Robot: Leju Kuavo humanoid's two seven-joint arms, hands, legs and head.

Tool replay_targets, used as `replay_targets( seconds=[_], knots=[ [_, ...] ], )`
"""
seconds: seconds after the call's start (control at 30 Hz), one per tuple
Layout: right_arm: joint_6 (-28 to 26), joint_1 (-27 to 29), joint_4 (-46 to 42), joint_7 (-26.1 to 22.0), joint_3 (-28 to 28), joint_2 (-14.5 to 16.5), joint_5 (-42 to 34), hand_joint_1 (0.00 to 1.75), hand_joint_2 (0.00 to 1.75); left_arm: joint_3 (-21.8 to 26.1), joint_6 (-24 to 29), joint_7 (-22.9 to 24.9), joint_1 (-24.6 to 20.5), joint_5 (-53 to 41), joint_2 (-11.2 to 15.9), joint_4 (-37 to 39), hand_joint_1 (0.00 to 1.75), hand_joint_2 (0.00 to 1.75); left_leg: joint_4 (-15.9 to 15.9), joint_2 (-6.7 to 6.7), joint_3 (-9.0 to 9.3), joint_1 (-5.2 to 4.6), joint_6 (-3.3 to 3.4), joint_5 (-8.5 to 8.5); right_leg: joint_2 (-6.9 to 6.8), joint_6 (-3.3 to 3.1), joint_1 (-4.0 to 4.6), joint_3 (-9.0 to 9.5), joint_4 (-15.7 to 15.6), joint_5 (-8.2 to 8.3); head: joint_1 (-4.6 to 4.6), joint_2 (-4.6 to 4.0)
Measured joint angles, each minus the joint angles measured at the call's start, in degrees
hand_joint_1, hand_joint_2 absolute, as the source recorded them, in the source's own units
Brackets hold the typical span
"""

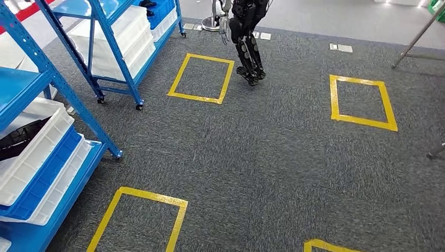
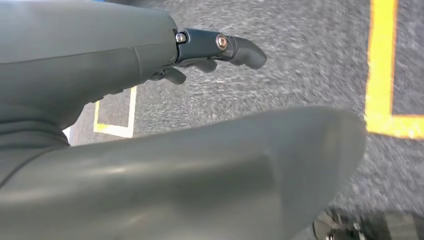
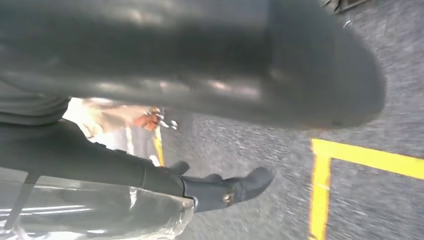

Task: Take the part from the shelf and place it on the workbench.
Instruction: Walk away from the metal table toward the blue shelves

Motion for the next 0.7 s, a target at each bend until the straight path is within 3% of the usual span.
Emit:
replay_targets(
  seconds=[0.07, 0.13, 0.17, 0.23, 0.27, 0.33, 0.4, 0.43, 0.5, 0.57, 0.63, 0.67, 0.7],
  knots=[
    [-0.1, 0.2, 0.0, 0.0, -0.2, 0.0, 0.0, 0.0, 0.0, -0.3, -0.1, 0.0, -0.1, -0.2, 0.0, 0.0, 0.0, 0.0, -0.2, -1.25, -0.17, 0.17, 0.21, 0.24, 2.77, -0.3, -0.38, -3.41, 7.2, -3.14, 0.23, 0.0],
    [-0.2, 0.3, 0.0, 0.1, -0.5, -0.1, 0.0, 0.0, 0.0, -0.4, -0.3, 0.0, 0.0, -0.3, 0.0, 0.0, 0.0, 0.0, -0.1, -2.71, -0.29, 0.17, 0.16, 0.28, 3.42, 0.11, -0.68, -6.18, 12.5, -4.57, 0.35, 0.0],
    [-0.3, 0.4, 0.0, 0.1, -0.6, -0.1, 0.0, 0.0, 0.0, -0.5, -0.4, 0.1, 0.0, -0.3, 0.0, 0.0, 0.0, 0.0, -0.1, -3.45, -0.25, 0.2, 0.11, 0.29, 3.51, 0.69, -0.83, -6.11, 12.1, -3.86, 0.38, 0.0],
    [-0.5, 0.5, 0.0, -0.1, -0.7, -0.1, 0.0, 0.0, 0.0, -0.5, -0.5, 0.1, 0.1, -0.3, -0.1, 0.0, 0.0, 0.0, 0.0, -4.91, -0.03, 0.32, -0.25, 0.2, 4.44, 2.11, -1.46, -2.96, 4.9, -0.33, 0.4, 0.0],
    [-0.5, 0.6, 0.0, -0.2, -0.7, -0.1, 0.0, 0.0, 0.0, -0.5, -0.5, 0.2, 0.0, -0.3, -0.1, 0.0, 0.0, 0.0, 0.2, -5.56, 0.0, 0.23, -0.6, 0.07, 5.23, 2.46, -1.66, -1.26, 1.0, 1.18, 0.48, 0.0],
    [-0.6, 0.5, 0.0, -0.4, -0.8, -0.1, 0.2, 0.0, 0.0, -0.5, -0.4, 0.1, 0.0, -0.3, -0.1, 0.0, 0.0, 0.0, 0.4, -6.43, -0.17, 0.07, -1.31, -0.11, 6.2, 2.11, -1.81, 0.52, -3.2, 2.53, 0.5, 0.0],
    [-0.7, 0.4, 0.0, -0.6, -0.8, -0.1, 0.3, 0.0, 0.0, -0.5, -0.4, 0.0, 0.1, -0.2, -0.1, 0.0, 0.0, 0.0, 0.4, -7.02, -0.44, 0.21, -1.8, -0.05, 5.52, 1.12, -1.64, 0.74, -3.4, 2.65, 0.37, 0.0],
    [-0.7, 0.3, 0.0, -0.8, -0.8, -0.1, 0.4, 0.0, 0.0, -0.5, -0.4, 0.0, 0.2, -0.1, -0.1, 0.0, 0.0, 0.0, 0.6, -6.69, -0.61, 0.36, -1.99, -0.2, 5.12, 0.79, -1.64, 0.89, -3.4, 2.76, 0.32, 0.0],
    [-0.7, 0.3, 0.0, -1.2, -0.8, -0.1, 0.7, 0.0, 0.0, -0.5, -0.3, -0.2, 0.2, 0.3, -0.1, 0.0, 0.0, 0.0, 3.6, -4.49, -1.97, 0.51, -2.37, -2.1, 4.14, 0.05, -1.63, 0.94, -3.6, 2.87, 0.01, 0.0],
    [-0.6, 0.5, 0.0, -1.5, -0.8, -0.1, 1.1, 0.0, 0.0, -0.5, -0.3, -0.4, 0.1, 0.6, -0.1, 0.0, 0.0, 0.0, 10.8, -2.14, -5.42, 0.49, -2.68, -5.85, 2.93, -0.58, -1.28, 0.92, -3.6, 2.73, -0.32, 0.0],
    [-0.6, 0.6, 0.0, -1.7, -0.8, -0.2, 1.2, 0.0, 0.0, -0.5, -0.2, -0.4, 0.1, 0.8, -0.1, 0.0, 0.0, 0.0, 17.2, -1.59, -8.68, 0.51, -2.78, -8.07, 1.57, -0.93, -0.9, 0.93, -3.6, 2.54, -0.33, 0.0],
    [-0.6, 0.6, 0.0, -1.7, -0.8, -0.3, 1.2, 0.0, 0.0, -0.5, -0.2, -0.4, 0.1, 0.8, -0.1, 0.0, 0.0, 0.0, 17.6, -1.47, -8.99, 0.5, -2.69, -7.56, 0.95, -1.05, -0.74, 1.0, -3.6, 2.45, -0.34, 0.0],
    [-0.6, 0.5, 0.0, -1.8, -0.8, -0.3, 1.3, 0.0, 0.0, -0.5, -0.2, -0.4, 0.2, 0.8, -0.1, 0.0, 0.0, 0.0, 15.8, -1.26, -8.13, 0.46, -2.47, -6.02, 0.36, -1.18, -0.6, 1.13, -3.6, 2.35, -0.33, 0.0]
  ],
)
